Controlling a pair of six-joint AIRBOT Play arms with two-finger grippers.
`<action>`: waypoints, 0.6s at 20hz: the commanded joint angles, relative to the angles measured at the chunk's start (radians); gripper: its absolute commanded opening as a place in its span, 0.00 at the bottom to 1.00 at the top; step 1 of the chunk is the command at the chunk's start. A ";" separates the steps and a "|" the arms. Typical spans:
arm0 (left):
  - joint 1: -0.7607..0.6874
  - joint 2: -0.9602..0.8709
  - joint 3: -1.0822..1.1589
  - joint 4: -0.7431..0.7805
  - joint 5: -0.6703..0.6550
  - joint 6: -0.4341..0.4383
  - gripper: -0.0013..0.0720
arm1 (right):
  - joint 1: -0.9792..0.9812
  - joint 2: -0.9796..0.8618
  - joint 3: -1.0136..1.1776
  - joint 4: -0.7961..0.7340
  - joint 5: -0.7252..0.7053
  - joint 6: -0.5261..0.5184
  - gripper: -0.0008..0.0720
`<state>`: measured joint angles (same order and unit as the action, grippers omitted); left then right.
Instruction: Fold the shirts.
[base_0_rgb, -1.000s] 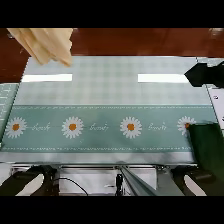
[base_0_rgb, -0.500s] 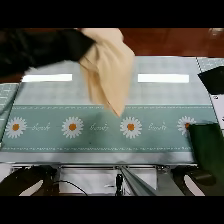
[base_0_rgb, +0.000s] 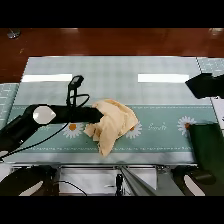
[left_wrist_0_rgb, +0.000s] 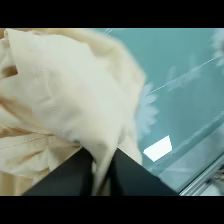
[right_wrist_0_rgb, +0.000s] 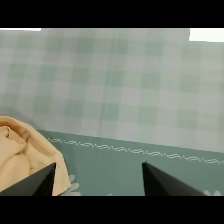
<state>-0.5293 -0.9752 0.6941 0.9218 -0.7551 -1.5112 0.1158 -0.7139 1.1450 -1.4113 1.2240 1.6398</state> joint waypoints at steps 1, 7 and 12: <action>0.105 -0.008 -0.071 0.009 -0.142 0.045 0.95 | 0.000 -0.087 -0.095 0.078 -0.092 0.001 0.87; 0.584 0.043 0.250 0.189 -0.498 0.071 0.98 | -0.195 -0.215 0.001 0.031 -0.145 0.000 0.87; 0.854 0.174 0.072 -0.254 -0.508 0.101 0.98 | -0.501 -0.207 -0.173 0.064 -0.065 -0.004 0.87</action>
<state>0.2001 -0.8539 0.8516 0.9180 -1.2068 -1.4456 -0.2512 -0.9150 1.0676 -1.3853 1.1336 1.6390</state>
